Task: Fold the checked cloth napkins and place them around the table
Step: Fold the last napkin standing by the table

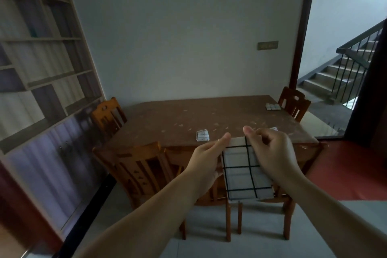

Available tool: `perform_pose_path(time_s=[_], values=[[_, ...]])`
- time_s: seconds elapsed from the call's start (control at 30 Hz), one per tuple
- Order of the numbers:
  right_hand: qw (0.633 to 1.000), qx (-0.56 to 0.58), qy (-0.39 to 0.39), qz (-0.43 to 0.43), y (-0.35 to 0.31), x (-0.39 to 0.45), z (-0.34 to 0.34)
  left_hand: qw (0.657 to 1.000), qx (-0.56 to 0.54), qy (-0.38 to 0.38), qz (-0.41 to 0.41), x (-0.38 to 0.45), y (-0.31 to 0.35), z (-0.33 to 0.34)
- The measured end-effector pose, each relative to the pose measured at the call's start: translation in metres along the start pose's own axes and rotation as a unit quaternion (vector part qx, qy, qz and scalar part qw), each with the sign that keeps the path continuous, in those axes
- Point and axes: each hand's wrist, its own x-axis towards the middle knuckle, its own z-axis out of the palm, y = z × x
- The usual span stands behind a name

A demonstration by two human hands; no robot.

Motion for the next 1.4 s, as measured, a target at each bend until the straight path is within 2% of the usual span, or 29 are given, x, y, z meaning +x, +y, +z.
perform_pose_path(time_s=[0.13,0.3,0.4,0.5,0.57,0.67,0.73,0.77,0.83,0.9,0.97,1.1,1.27,1.4], values=[[1.0,0.026,0.011,0.007,0.012,0.009,0.024,0.999,-0.024,0.024,0.005,0.013,-0.005,-0.012],[0.999,0.027,0.031,0.021,0.024,0.037,0.066,0.987,0.124,0.084,0.065,0.036,-0.01,-0.046],[0.999,0.019,0.027,0.022,0.026,0.058,0.104,0.976,0.147,0.12,0.104,0.059,-0.01,-0.078],[0.999,0.012,0.035,0.03,0.026,0.085,0.143,0.983,0.147,0.055,0.095,0.084,-0.008,-0.118],[0.999,-0.003,0.039,0.038,0.028,0.105,0.17,0.974,0.209,-0.001,0.085,0.098,-0.002,-0.15],[0.997,-0.016,0.027,0.077,0.028,0.13,0.217,0.976,0.208,-0.021,0.062,0.125,0.005,-0.199],[0.991,0.035,-0.022,0.129,0.023,0.141,0.246,0.983,0.173,-0.016,0.064,0.145,0.011,-0.23],[0.98,0.073,-0.074,0.171,0.02,0.146,0.259,0.986,0.155,0.001,0.065,0.156,0.013,-0.245],[0.933,0.145,-0.21,0.255,0.018,0.152,0.284,0.987,0.136,0.049,0.063,0.179,0.016,-0.277],[0.899,0.163,-0.292,0.282,0.025,0.159,0.309,0.984,0.141,0.087,0.06,0.202,0.015,-0.307],[0.896,0.147,-0.3,0.291,0.033,0.169,0.335,0.983,0.154,0.098,0.037,0.225,0.012,-0.334],[0.902,0.123,-0.281,0.305,0.063,0.2,0.388,0.988,0.144,0.025,-0.048,0.269,0.005,-0.377],[0.88,0.132,-0.315,0.331,0.105,0.245,0.464,0.983,0.13,0.054,-0.115,0.326,0.006,-0.437],[0.843,0.145,-0.334,0.395,0.131,0.277,0.536,0.973,0.11,0.086,-0.182,0.369,0.011,-0.49]])
